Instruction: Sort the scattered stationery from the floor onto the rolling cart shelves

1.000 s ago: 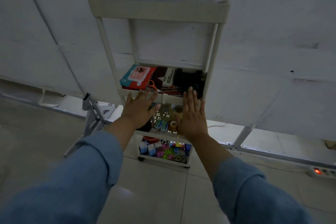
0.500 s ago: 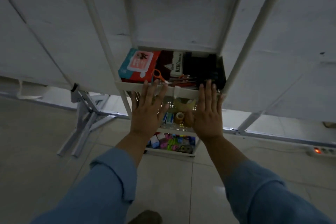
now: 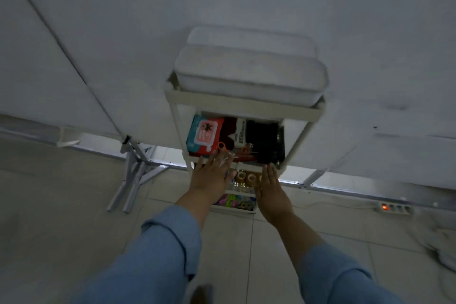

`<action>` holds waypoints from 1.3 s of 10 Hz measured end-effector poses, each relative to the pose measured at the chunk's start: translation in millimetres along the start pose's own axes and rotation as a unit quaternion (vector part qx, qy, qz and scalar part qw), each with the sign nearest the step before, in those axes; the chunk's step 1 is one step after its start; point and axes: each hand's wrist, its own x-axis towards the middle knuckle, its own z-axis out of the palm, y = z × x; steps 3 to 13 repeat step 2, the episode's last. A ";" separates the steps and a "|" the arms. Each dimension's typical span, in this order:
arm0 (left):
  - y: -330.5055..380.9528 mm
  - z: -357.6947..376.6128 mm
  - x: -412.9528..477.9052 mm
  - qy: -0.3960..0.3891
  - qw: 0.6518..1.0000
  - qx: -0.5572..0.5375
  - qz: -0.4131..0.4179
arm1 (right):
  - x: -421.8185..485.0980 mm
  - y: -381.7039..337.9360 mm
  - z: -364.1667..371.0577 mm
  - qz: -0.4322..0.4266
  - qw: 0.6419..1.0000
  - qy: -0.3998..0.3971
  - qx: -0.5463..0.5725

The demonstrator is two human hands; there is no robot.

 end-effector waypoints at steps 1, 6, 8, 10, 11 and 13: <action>10.3 -46.9 -25.0 -0.002 1.000 0.027 0.014 | -26.7 -12.6 -34.8 -0.021 1.000 0.021 0.009; 23.5 -87.4 -48.7 0.017 0.999 0.036 0.010 | -51.8 -23.0 -79.7 -0.078 0.994 0.072 0.013; 23.5 -87.4 -48.7 0.017 0.999 0.036 0.010 | -51.8 -23.0 -79.7 -0.078 0.994 0.072 0.013; 23.5 -87.4 -48.7 0.017 0.999 0.036 0.010 | -51.8 -23.0 -79.7 -0.078 0.994 0.072 0.013; 23.5 -87.4 -48.7 0.017 0.999 0.036 0.010 | -51.8 -23.0 -79.7 -0.078 0.994 0.072 0.013; 23.5 -87.4 -48.7 0.017 0.999 0.036 0.010 | -51.8 -23.0 -79.7 -0.078 0.994 0.072 0.013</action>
